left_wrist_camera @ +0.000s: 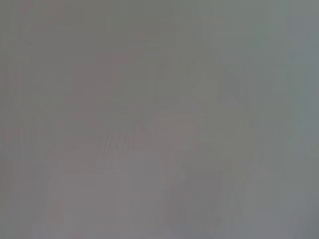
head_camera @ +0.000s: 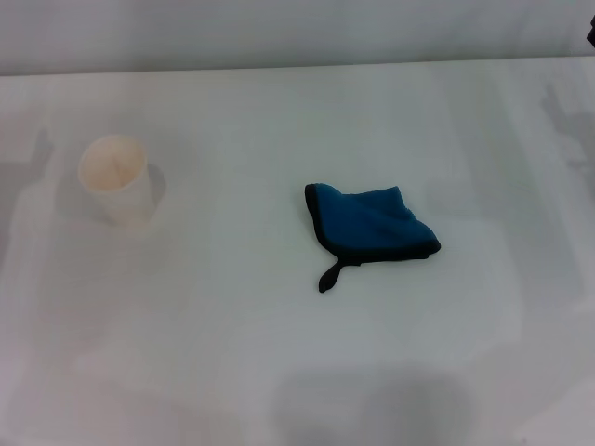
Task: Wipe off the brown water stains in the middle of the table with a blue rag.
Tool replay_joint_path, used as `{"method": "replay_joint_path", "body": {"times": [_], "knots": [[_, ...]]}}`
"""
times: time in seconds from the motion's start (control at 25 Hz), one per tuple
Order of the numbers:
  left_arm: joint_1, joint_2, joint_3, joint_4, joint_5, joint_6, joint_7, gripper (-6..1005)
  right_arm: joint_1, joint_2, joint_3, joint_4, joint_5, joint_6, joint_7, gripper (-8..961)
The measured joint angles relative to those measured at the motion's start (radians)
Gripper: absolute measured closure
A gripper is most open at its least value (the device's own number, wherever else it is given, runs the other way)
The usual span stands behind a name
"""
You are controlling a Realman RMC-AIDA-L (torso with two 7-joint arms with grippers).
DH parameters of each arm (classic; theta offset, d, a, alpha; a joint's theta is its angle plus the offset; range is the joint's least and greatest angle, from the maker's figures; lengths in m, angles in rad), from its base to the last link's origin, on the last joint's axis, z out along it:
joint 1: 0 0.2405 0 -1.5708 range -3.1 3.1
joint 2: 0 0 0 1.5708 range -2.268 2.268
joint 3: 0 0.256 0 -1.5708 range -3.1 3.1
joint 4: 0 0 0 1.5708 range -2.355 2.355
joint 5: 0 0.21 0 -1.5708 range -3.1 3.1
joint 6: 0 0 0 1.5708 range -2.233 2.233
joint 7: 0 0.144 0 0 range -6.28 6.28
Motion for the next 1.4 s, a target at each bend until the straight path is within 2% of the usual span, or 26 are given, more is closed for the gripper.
{"method": "replay_joint_path", "body": {"times": [0.88,1.4], "knots": [[0.004,-0.009,0.008,-0.025,0.004,-0.013,-0.007,137,-0.019,0.006,0.0,0.015,0.012,-0.001,0.0,79],[0.021,-0.009,0.022,-0.051,0.012,-0.078,-0.003,138,-0.02,0.009,-0.005,0.039,0.012,-0.012,0.01,79]]}}
